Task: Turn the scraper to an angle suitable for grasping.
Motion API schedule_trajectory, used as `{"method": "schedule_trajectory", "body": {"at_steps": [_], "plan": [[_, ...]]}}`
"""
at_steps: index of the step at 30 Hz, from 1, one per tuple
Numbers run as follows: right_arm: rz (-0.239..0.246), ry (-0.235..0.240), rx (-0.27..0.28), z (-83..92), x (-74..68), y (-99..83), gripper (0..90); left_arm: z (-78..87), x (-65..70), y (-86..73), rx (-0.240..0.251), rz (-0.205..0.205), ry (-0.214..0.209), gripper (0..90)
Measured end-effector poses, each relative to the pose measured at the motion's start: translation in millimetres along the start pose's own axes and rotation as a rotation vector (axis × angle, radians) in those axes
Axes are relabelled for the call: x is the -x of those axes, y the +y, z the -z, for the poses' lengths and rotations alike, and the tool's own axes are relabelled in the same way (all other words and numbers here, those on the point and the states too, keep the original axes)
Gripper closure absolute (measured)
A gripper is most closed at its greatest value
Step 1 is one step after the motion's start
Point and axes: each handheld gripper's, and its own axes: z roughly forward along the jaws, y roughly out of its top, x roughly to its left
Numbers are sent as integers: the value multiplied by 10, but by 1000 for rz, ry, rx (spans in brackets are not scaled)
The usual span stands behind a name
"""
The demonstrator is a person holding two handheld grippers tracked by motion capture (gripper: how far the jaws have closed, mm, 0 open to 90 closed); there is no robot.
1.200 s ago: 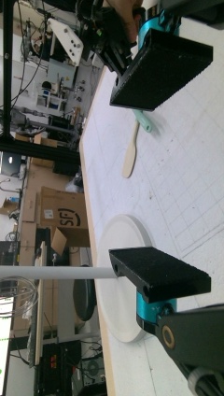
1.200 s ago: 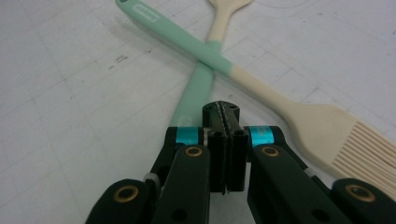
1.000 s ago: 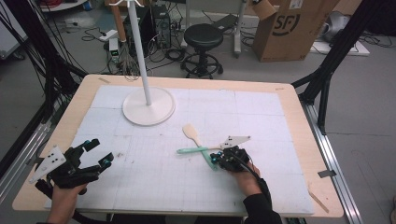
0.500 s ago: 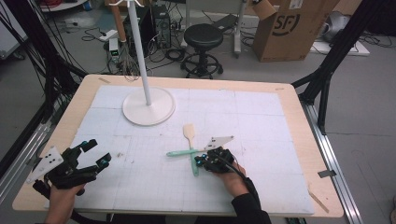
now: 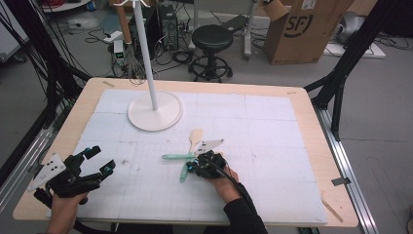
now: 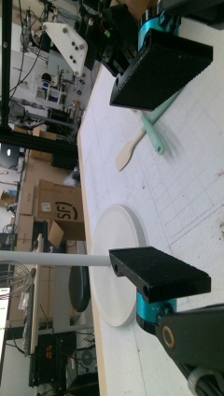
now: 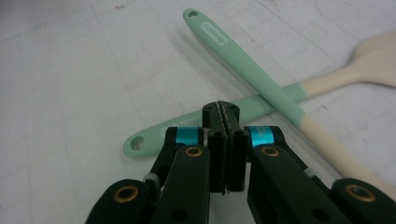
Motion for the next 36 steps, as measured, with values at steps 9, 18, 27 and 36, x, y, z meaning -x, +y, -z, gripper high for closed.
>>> {"method": "schedule_trajectory", "body": {"at_steps": [9,18,27,36], "plan": [[-53,-30,66,77,90,47,898,-21,-11,-5,-10,2,2,225],[-187,-158,85,235,446,-32,898,-22,6,-17,-18,3,1,225],[-190,-200,67,165,511,-45,898,-60,19,-23,-27,0,-9,226],[-131,-94,-27,144,467,-8,898,-64,26,-22,-25,2,-11,228]]}}
